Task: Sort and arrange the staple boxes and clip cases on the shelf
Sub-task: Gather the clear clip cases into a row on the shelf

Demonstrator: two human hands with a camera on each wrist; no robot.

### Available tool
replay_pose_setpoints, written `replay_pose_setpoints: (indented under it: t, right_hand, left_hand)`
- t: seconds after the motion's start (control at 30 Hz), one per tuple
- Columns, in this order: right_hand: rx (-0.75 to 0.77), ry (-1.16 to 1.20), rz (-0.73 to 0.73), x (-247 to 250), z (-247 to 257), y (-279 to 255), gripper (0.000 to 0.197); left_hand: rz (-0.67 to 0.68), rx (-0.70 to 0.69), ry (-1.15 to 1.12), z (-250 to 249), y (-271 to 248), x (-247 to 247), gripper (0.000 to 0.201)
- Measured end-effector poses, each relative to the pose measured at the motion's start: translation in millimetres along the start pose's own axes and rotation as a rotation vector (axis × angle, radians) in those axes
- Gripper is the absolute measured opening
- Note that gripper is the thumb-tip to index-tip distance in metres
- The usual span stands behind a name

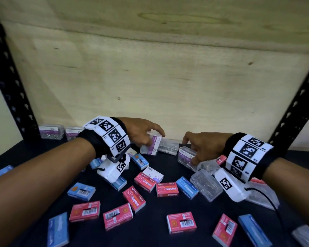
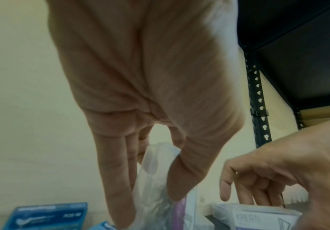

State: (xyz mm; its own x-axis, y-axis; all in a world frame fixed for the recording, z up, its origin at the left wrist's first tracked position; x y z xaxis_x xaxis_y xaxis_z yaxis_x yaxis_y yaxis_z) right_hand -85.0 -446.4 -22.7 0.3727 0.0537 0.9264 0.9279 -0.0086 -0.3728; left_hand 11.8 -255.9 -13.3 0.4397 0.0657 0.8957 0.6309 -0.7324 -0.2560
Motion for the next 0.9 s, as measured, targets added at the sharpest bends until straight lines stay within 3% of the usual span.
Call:
replay_pose_setpoints:
  t: [0.13, 0.43, 0.57, 0.9]
  right_hand:
    - [-0.004, -0.078, -0.018, 14, 6, -2, 0.056]
    - [0.109, -0.113, -0.123, 46, 60, 23, 0.053]
    - [0.214, -0.142, -0.166, 59, 105, 45, 0.049]
    - [0.380, -0.105, -0.236, 80, 216, 97, 0.041]
  left_hand:
    - [-0.063, -0.007, -0.066, 13, -16, 8, 0.042]
    - [-0.297, 0.020, -0.192, 77, -76, 30, 0.031]
    - [-0.325, 0.121, -0.156, 119, -112, 41, 0.044]
    - [-0.342, 0.413, -0.167, 222, -176, 46, 0.038]
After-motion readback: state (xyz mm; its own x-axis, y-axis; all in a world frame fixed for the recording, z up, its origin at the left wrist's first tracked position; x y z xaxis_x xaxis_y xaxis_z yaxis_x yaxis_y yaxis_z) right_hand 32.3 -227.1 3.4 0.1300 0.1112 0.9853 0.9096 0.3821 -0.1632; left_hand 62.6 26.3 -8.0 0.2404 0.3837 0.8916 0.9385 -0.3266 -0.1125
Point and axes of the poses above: each hand's wrist, its own y-axis towards the middle knuckle, its own x-axis out of the back of the hand, z = x × y, the point moved 2 cm from there along y, towards the middle knuckle, and after that the axes turned 4 degrees about -y, right-handed, at the moved point
